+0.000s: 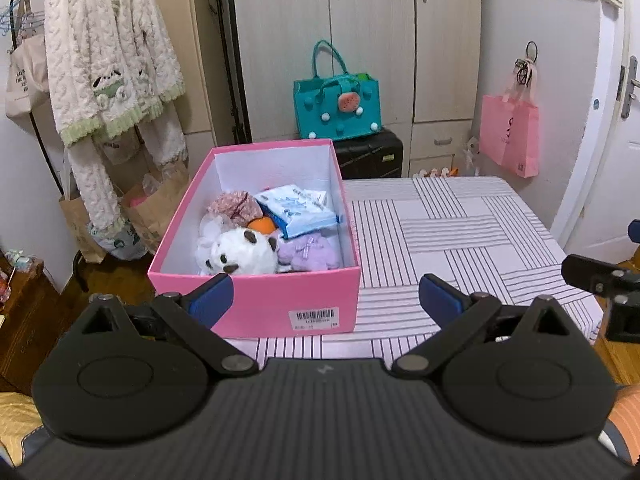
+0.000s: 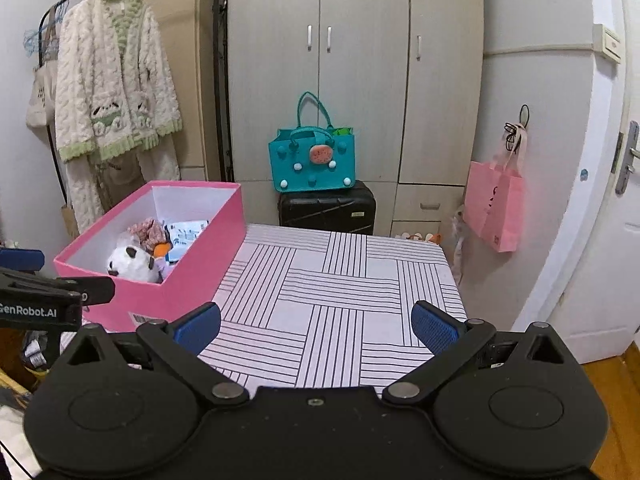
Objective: Organize soft objects
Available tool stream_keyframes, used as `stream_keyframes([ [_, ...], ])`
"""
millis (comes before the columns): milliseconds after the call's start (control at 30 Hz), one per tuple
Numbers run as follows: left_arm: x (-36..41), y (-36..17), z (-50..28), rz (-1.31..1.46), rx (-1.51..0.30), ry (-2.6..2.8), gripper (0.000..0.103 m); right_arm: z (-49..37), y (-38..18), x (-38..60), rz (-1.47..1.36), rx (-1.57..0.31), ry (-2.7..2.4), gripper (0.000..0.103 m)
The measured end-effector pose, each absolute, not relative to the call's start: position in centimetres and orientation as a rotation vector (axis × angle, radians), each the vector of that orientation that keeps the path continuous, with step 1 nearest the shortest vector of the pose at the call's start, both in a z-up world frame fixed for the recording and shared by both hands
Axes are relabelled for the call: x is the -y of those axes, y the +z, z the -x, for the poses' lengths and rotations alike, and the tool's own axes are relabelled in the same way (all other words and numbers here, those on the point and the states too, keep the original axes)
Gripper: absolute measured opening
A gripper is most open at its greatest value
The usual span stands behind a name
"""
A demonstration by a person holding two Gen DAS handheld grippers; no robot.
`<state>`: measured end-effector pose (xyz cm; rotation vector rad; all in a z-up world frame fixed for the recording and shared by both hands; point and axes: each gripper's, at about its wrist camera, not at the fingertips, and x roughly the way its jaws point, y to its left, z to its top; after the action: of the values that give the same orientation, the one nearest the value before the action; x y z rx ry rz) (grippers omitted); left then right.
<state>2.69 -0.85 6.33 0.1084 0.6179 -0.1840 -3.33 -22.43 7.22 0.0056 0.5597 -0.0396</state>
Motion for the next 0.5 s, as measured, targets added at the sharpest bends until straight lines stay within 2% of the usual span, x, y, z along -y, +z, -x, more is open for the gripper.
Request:
stream_keyframes([
  [167, 1.3, 5.8, -2.7, -0.125, -0.583, -0.204, 0.101, 3.3, 6.3, 23.2, -0.089, -0.555, -0.020, 0.103],
  [500, 1.2, 5.1, -2.9, -0.111, -0.542, -0.177, 0.101, 3.8, 6.4, 22.4, -0.005, -0.504, -0.040, 0.103],
])
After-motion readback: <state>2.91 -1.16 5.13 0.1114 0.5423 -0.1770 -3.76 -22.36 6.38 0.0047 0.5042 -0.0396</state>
